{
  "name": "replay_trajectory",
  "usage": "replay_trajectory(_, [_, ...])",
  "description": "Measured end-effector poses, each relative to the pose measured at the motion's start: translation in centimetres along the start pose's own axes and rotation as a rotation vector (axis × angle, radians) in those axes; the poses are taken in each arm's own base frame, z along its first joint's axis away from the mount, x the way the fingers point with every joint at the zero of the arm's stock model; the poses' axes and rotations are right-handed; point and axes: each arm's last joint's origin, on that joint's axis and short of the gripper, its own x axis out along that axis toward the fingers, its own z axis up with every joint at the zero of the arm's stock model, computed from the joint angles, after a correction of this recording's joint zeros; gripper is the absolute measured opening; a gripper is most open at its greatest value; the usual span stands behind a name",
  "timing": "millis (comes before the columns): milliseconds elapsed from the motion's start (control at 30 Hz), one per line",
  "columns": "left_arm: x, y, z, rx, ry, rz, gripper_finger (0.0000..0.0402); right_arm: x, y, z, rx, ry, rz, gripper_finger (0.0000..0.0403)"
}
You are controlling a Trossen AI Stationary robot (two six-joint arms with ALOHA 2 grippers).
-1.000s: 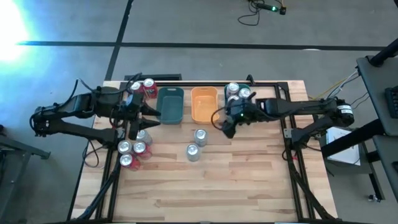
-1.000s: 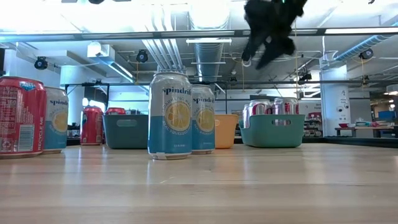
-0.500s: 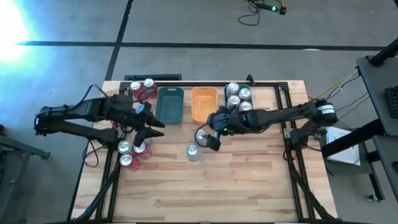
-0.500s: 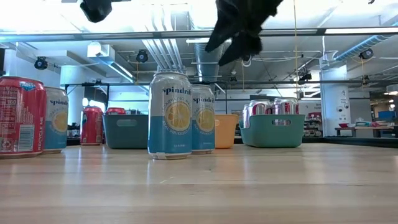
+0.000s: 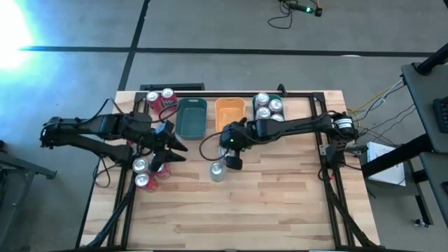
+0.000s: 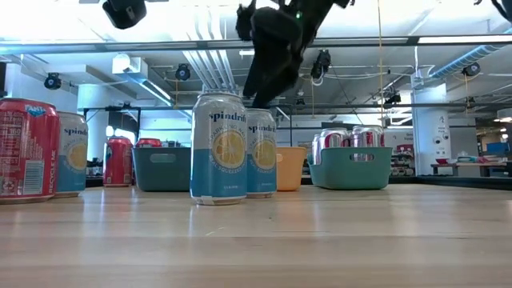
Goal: Sort soda cans
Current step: Put the blue-white soda can into the yellow bin
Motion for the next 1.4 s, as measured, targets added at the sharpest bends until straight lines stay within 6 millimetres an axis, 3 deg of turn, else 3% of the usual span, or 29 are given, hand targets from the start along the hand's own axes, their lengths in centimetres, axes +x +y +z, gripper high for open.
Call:
replay_trajectory(333, [0.2,-0.5,0.1,0.014,-0.036,-0.001,0.019,1.5,-1.1,-0.4,-0.041,0.036,-0.019,0.038])
replay_trajectory(1033, [0.2,-0.7,0.4,0.025,-0.061,-0.01,0.019,3.6,-1.3,-0.7,-0.063,0.061,0.007,0.0377])
replay_trajectory(1333, [-0.2,-0.7,0.4,0.034,-0.083,0.008,0.019,3.6,-1.6,-0.8,-0.032,0.062,0.018,0.0295])
replay_trajectory(1400, [-0.4,-0.6,0.5,0.038,-0.101,0.03,0.019,3.4,-1.7,-0.6,-0.022,0.074,0.021,0.0294])
